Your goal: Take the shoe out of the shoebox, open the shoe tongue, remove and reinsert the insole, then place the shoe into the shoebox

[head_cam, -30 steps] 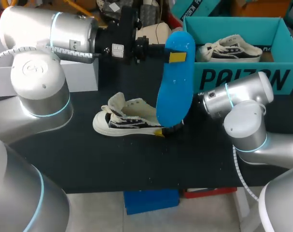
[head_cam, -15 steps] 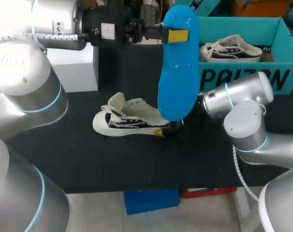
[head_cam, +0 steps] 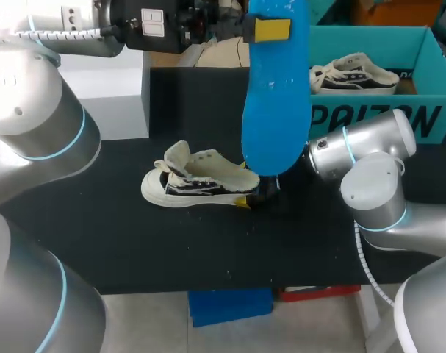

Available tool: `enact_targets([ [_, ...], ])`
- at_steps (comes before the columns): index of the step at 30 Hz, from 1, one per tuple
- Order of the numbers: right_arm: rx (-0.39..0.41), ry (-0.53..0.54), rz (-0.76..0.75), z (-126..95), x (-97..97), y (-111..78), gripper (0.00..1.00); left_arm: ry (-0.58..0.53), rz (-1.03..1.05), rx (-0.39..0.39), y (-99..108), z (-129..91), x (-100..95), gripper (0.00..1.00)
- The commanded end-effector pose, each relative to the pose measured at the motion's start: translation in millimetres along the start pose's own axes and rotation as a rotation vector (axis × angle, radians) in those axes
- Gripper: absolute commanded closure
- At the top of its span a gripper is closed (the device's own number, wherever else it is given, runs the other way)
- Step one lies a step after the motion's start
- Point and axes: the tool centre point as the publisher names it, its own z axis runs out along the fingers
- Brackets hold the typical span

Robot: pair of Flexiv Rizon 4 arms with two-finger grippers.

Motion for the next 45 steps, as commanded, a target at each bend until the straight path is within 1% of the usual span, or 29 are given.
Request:
enact_targets([
  [1,0.002,-0.001,0.001,1.9,0.8,-3.0,1.00,-0.005,-0.001,-0.001,0.8,0.1,1.3,1.00],
  [5,0.002,0.000,0.000,1.7,0.6,-2.4,1.00,-0.005,-0.001,-0.001,0.8,0.1,1.3,1.00],
  [6,0.003,0.001,-0.001,1.3,0.2,-2.0,0.76,-0.005,-0.001,-0.001,0.8,0.1,1.3,1.00],
  [7,0.015,0.006,-0.001,0.2,-0.5,-2.0,0.14,-0.005,-0.001,-0.001,0.8,0.1,1.3,1.00],
  [8,0.029,0.008,0.002,-0.7,-1.0,-2.1,0.00,-0.005,-0.001,-0.001,0.8,0.1,1.3,1.00],
  [11,0.053,0.016,0.007,-4.6,-2.1,-1.2,0.00,-0.005,-0.001,-0.001,0.8,0.1,1.3,1.00],
  [17,0.151,0.038,0.021,-22.4,-3.1,1.6,0.00,-0.005,-0.001,-0.001,0.8,0.1,1.3,1.00],
  [23,0.258,0.028,0.034,-36.2,-4.5,12.2,0.00,-0.005,-0.001,-0.001,0.8,0.1,1.3,1.00],
  [27,0.391,0.049,0.052,-42.6,-4.2,18.3,0.00,-0.005,-0.001,-0.001,0.8,0.1,1.3,1.00],
  [29,0.440,0.045,0.053,-46.4,-4.7,20.1,0.00,-0.005,-0.001,-0.001,0.8,0.1,1.3,1.00],
  [31,0.543,0.059,0.061,-48.1,-4.7,23.1,0.00,-0.005,-0.001,-0.001,0.8,0.1,1.3,1.00],
  [36,0.709,0.046,0.063,-48.3,-4.2,29.5,0.00,-0.005,-0.001,-0.001,0.8,0.1,1.3,1.00],
  [41,0.823,0.041,0.061,-46.8,-4.9,34.4,0.00,-0.005,-0.001,-0.001,0.8,0.1,1.3,1.00],
  [45,0.890,0.046,0.058,-43.1,-6.5,40.7,0.00,-0.005,-0.001,-0.001,0.8,0.1,1.3,1.00],
])
